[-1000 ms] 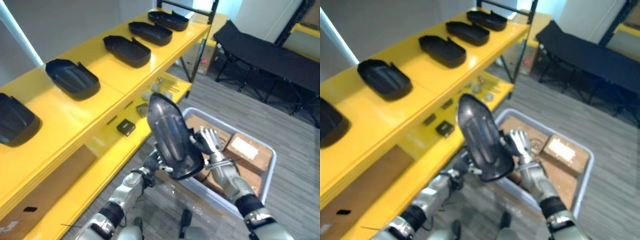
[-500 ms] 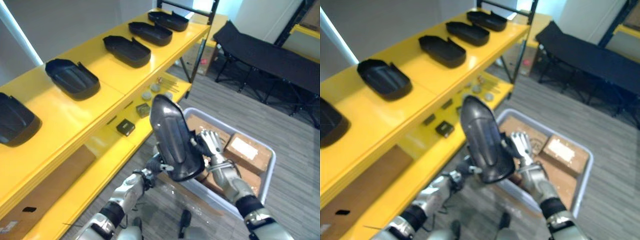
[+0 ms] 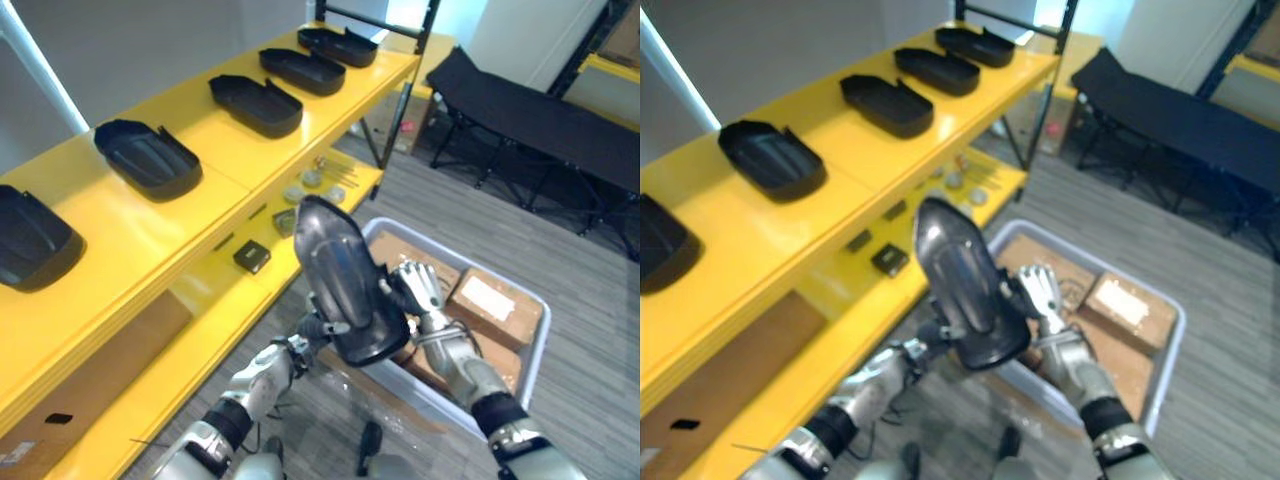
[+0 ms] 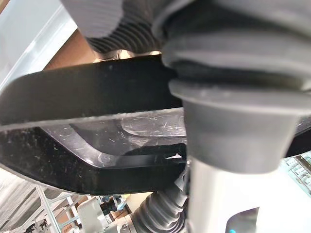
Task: Walk over and take plastic housings, then place them on the shelf
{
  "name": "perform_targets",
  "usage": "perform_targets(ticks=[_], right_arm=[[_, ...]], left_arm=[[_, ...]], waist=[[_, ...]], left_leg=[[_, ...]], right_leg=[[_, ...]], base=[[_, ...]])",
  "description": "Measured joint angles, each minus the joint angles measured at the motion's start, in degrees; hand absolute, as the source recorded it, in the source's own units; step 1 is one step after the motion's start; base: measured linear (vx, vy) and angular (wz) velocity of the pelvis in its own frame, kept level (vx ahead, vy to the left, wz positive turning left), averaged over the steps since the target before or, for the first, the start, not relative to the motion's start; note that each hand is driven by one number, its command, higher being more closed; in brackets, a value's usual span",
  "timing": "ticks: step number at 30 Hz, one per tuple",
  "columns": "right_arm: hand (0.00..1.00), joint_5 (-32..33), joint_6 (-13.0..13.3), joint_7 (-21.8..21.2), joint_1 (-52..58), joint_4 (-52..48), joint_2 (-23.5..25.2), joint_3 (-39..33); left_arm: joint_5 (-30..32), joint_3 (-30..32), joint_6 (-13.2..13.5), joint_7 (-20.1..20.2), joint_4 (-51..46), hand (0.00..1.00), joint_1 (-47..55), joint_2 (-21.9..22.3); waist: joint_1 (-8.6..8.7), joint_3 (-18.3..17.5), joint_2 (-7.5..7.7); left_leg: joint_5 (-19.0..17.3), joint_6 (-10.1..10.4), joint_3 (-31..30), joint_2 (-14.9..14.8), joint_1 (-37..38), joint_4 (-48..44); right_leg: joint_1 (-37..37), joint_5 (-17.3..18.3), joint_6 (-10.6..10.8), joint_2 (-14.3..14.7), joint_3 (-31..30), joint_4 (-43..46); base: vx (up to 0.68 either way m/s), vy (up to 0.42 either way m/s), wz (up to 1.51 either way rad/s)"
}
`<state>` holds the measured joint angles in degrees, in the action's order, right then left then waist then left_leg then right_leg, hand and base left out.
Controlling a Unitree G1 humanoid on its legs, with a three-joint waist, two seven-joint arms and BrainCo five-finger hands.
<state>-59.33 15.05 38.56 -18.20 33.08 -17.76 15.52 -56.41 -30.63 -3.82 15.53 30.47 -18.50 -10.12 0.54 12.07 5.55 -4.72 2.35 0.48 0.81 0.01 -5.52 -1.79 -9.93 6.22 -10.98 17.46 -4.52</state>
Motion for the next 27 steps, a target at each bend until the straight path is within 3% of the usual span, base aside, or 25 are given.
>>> perform_targets(ticks=[3, 4, 13, 18, 24, 27], right_arm=[[1.0, 0.09, 0.38, 0.58, 0.0, 0.01, 0.24, -0.03], [1.0, 0.13, 0.5, 0.65, 0.0, 0.01, 0.34, -0.07], [1.0, 3.71, 3.4, 3.1, 0.86, -1.24, 2.09, -0.1], [1.0, 7.17, 3.89, 2.66, 1.81, -2.62, 2.89, 0.27], [1.0, 13.67, 4.87, 2.86, 2.58, -5.06, 3.22, 1.96], [1.0, 16.89, 4.88, 3.98, 3.92, -8.06, 3.06, 2.19]], left_arm=[[0.14, 0.01, 0.4, -0.1, 0.0, 0.0, 0.0, -0.01], [0.34, -0.02, 0.82, -0.32, 0.0, 1.0, 0.0, -0.01], [3.74, 0.08, 6.7, -3.26, 0.02, 1.0, 0.01, -0.24], [5.2, 0.23, 7.98, -4.35, 0.02, 1.0, 0.04, -0.32], [5.91, 0.02, 12.54, -4.33, -0.2, 1.0, 0.19, -0.3], [10.04, 0.09, 15.52, -4.75, -2.02, 1.0, 0.19, -0.31]], waist=[[-0.02, -0.01, 0.02], [-0.02, -0.01, 0.02], [0.01, -0.04, -0.01], [0.01, -0.05, -0.02], [0.23, -0.22, -0.22], [0.25, -0.39, -0.54]], left_leg=[[0.0, 0.0, 0.0, 0.0, 0.02, -0.03], [0.01, 0.0, 0.01, 0.01, 0.04, -0.06], [0.0, 0.0, 0.04, -0.05, 0.1, -0.06], [0.0, 0.0, 0.07, -0.04, 0.24, -0.04], [-0.11, 0.13, 0.2, -0.14, 0.92, 0.03], [-0.27, 0.18, 0.23, -0.25, 0.87, 0.0]], right_leg=[[0.0, 0.0, 0.0, 0.0, 0.0, 0.0], [0.0, 0.0, 0.0, 0.0, 0.0, 0.0], [-0.04, 0.03, -0.06, 0.09, -0.08, 0.0], [-0.08, 0.13, -0.22, 0.1, -0.11, -0.01], [-0.23, 0.33, -0.55, 0.17, -0.29, -0.01], [-0.17, 0.43, -0.69, 0.25, -0.3, -0.01]], base=[[0.0, 0.0, 0.0], [0.0, 0.0, 0.0], [0.0, 0.0, 0.0], [0.0, 0.0, 0.0], [0.0, 0.001, -0.01], [0.0, 0.0, 0.0]])
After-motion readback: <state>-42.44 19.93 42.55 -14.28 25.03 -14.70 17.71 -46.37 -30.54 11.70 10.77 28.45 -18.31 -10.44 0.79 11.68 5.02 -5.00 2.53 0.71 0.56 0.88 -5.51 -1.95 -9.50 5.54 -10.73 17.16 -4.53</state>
